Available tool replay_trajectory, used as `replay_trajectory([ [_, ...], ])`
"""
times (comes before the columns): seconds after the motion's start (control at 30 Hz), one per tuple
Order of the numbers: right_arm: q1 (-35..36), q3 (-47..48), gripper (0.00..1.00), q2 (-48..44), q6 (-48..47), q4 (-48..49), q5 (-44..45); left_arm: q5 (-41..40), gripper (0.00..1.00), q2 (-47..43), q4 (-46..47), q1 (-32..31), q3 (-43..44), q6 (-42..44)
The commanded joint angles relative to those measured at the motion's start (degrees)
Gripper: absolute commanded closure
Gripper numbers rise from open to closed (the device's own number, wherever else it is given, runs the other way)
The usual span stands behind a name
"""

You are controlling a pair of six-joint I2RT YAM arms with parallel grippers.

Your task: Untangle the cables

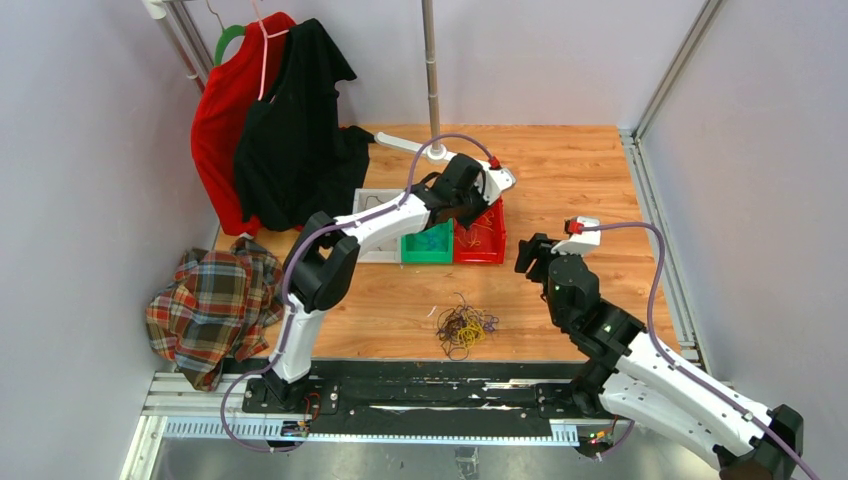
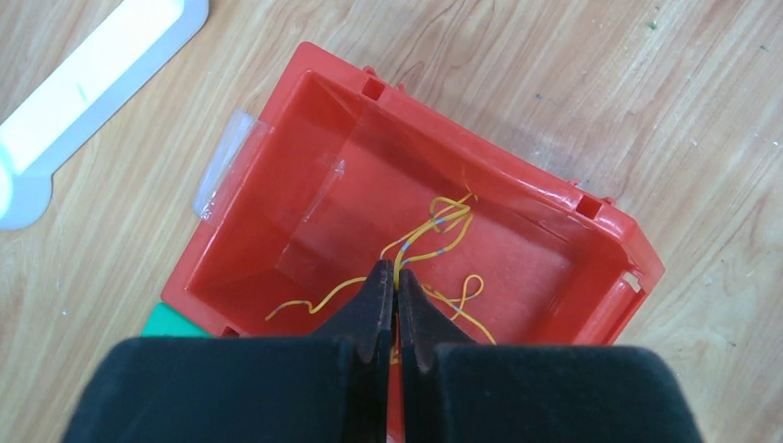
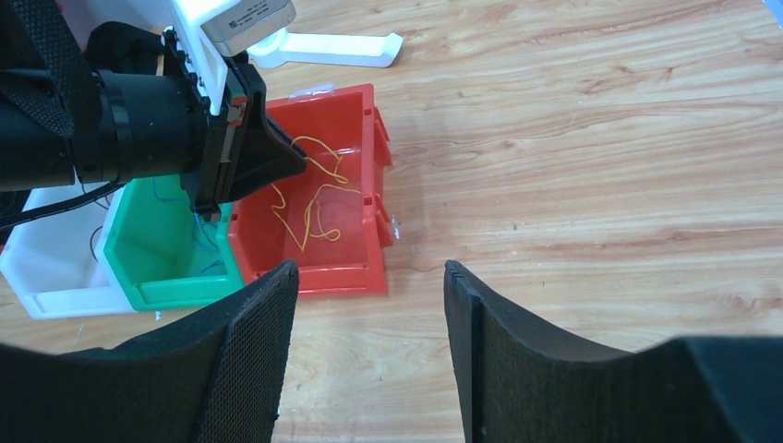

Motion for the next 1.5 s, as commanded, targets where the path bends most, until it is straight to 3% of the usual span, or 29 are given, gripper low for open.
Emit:
replay_trajectory([
  [0.0,-1.5,3.21,0.41,0.12,1.45,-3.75,0.1,0.28,0.91,1.34,0.61,-1.06,0.32,0.01],
  [0.1,-1.46,4.13,0.42,0.01,1.06,-5.26,0.33,1.58,0.63,1.44,-2.35,-1.08,2.53,0.18],
  [0.2,-1.59,5.41,0.42,-0.48,0.2,-6.56,0.18,3.14,0.46,0.23,-7.58,-1.01,4.33,2.83],
  [0.33,-1.59,6.42,0.42,-1.28,-0.85,-7.84,0.09,3.96,0.43,-4.96,-10.09,-0.11,2.51,2.38],
  [0.67,-1.57,7.33,0.42,-0.37,-0.51,-9.24,-2.96,12.01,0.11,-11.66,-24.7,2.08,8.08,2.1],
  [0.87,-1.73,7.85,0.42,2.34,0.64,-9.45,-5.88,22.96,0.11,-17.65,-32.88,2.1,0.96,5.77],
  [1.13,-2.21,6.06,0.43,3.89,2.29,-10.05,-7.83,32.95,0.25,-23.67,-33.71,0.61,-14.66,5.22],
  [1.47,-2.79,3.31,0.45,3.0,3.83,-10.75,-8.73,37.05,0.25,-19.93,-27.79,-5.02,-16.99,4.58],
])
